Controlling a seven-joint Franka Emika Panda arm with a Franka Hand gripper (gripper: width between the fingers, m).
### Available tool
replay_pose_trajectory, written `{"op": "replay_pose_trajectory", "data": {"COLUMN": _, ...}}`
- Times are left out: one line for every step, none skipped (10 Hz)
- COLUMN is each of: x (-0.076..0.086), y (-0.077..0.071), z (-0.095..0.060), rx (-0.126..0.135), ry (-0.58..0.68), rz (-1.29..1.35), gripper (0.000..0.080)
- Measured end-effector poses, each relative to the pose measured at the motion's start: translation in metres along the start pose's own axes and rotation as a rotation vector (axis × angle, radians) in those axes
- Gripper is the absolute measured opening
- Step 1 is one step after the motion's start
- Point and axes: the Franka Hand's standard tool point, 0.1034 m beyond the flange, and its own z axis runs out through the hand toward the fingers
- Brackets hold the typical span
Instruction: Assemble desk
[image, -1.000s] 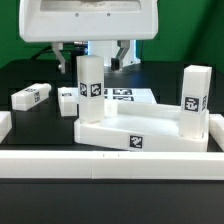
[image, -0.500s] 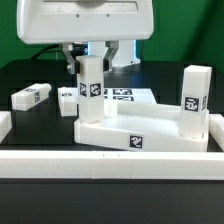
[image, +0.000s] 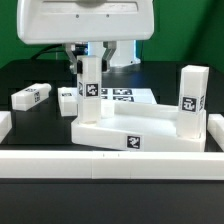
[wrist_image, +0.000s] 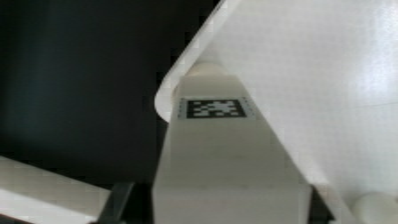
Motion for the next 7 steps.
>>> {"op": "replay_pose_trajectory", "data": {"x": -0.0002, "y": -0.0002, "z": 0.0001, "rx": 0.001, "ry": -0.001, "rz": 0.091, "gripper": 0.0288}}
{"op": "replay_pose_trajectory", "data": {"x": -0.0006, "y": -0.0006, "z": 0.0004, "rx": 0.004, "ry": -0.003, "rz": 0.187, "gripper": 0.0288}}
{"op": "replay_pose_trajectory", "data": {"x": -0.0009, "y": -0.001, "z": 0.0007, "rx": 0.008, "ry": -0.003, "rz": 0.281, "gripper": 0.0289}}
{"op": "replay_pose_trajectory", "data": {"x": -0.001, "y": -0.0012, "z": 0.0008, "rx": 0.011, "ry": -0.003, "rz": 0.363, "gripper": 0.0289}}
{"op": "replay_pose_trajectory", "data": {"x": -0.0015, "y": -0.0014, "z": 0.0011, "rx": 0.014, "ry": -0.004, "rz": 0.474, "gripper": 0.029}}
{"op": "replay_pose_trajectory", "data": {"x": -0.0016, "y": -0.0012, "z": 0.0011, "rx": 0.014, "ry": -0.004, "rz": 0.54, "gripper": 0.029}}
{"op": "replay_pose_trajectory", "data": {"x": -0.0016, "y": -0.0019, "z": 0.0013, "rx": 0.02, "ry": -0.005, "rz": 0.661, "gripper": 0.029}}
